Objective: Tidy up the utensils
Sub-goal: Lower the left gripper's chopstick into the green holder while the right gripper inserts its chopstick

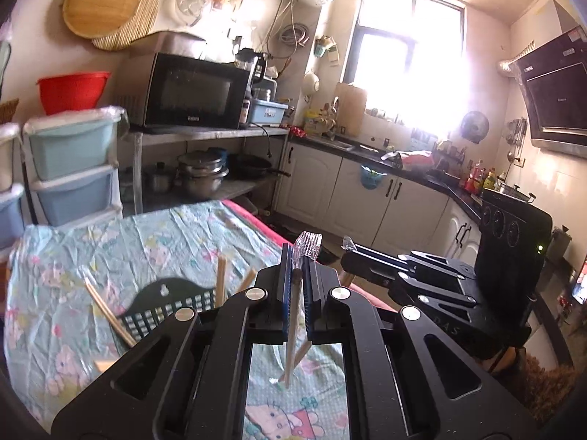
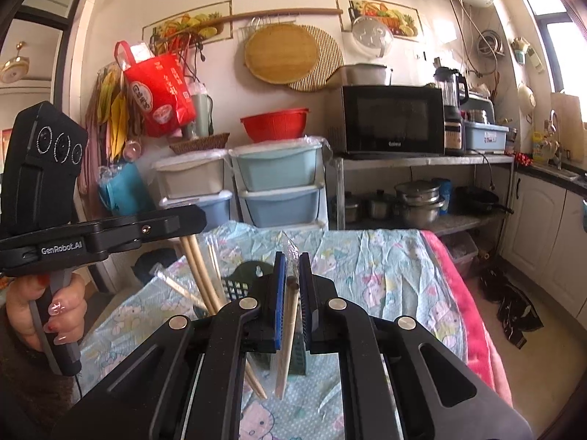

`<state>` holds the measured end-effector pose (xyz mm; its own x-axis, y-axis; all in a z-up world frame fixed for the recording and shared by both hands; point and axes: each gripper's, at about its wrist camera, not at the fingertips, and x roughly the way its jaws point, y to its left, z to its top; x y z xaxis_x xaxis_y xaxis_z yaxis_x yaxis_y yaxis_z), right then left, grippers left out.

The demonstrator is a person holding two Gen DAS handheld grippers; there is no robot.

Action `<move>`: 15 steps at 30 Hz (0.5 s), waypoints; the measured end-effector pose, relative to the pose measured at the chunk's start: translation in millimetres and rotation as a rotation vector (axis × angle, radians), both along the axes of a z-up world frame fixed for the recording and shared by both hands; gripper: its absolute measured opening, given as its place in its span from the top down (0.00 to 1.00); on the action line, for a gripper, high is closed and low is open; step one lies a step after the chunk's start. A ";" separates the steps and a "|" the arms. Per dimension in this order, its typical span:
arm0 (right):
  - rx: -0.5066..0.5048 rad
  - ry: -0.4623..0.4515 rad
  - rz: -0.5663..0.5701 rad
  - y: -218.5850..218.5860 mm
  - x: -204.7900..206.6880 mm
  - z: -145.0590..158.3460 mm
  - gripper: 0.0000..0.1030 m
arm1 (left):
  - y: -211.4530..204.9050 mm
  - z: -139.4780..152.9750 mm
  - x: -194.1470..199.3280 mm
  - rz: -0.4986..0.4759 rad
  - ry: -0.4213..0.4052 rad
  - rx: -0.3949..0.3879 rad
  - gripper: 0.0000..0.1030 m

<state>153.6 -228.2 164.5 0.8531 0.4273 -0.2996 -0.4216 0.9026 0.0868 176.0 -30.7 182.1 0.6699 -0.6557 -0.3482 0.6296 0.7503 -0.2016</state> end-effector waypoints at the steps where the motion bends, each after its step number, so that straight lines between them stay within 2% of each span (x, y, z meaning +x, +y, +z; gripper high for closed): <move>1: -0.001 -0.005 0.001 0.7 0.6 2.6 0.92 | 0.0 2.3 1.0 0.002 -0.005 0.000 0.97; 15: 0.019 -0.128 0.033 18.3 9.5 54.5 0.92 | 21.7 40.4 25.8 0.102 -0.058 0.004 0.97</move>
